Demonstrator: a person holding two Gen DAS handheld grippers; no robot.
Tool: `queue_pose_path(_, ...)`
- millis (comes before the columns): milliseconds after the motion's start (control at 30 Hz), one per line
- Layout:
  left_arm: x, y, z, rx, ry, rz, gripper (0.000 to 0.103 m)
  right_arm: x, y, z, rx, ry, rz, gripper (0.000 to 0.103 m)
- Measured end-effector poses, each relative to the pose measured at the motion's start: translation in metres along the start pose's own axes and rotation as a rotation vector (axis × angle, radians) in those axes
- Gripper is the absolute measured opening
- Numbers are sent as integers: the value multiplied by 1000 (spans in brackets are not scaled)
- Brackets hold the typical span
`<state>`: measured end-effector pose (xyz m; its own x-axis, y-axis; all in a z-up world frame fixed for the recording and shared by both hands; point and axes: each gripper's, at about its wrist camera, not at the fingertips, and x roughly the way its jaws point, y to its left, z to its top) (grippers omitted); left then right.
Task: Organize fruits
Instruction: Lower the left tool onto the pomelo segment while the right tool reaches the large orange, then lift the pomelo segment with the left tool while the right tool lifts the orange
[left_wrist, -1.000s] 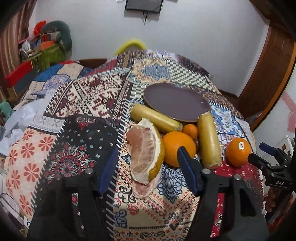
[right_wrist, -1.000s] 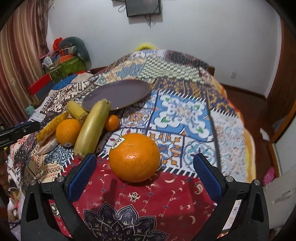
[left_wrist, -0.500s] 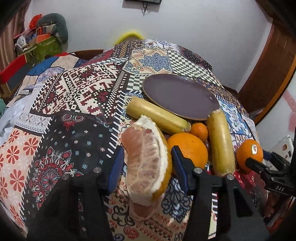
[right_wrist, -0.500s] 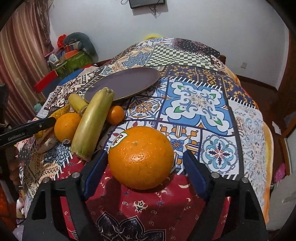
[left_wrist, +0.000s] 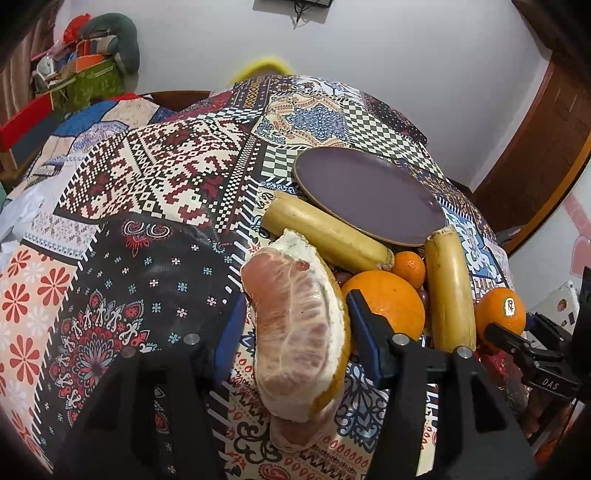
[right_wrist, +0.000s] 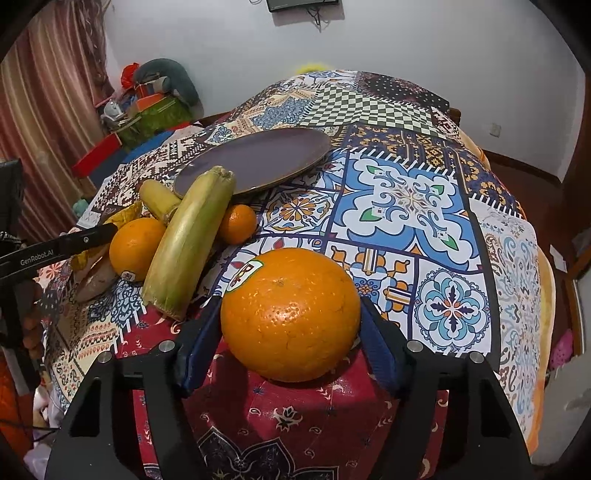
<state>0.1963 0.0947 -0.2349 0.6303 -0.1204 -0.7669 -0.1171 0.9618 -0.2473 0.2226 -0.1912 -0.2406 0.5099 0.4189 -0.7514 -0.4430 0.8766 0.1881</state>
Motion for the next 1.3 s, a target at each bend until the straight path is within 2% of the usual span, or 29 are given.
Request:
queue_pose_path(133, 3, 8, 0, -37, 11, -37, 61, 0, -1, 0, 5, -2, 3, 67)
queue_pose_path(233, 5, 12, 0, -64, 22, -80, 52, -1, 0, -1, 10, -7, 3, 67)
queue_pose_path(567, -12, -2, -5, -6, 2, 0, 50, -14, 2, 1, 4, -36, -16, 66)
queue_pose_path(800, -46, -12, 7, 24, -85, 10, 50, -34, 6, 17, -17, -105, -31, 66)
queue_pose_path(967, -67, -26, 22, 52, -164, -5, 50, -51, 12, 36, -25, -189, -33, 66)
queue_pose_path(1300, -76, -53, 56, 104, -260, -41, 50, -62, 26, 75, -64, -311, -18, 66)
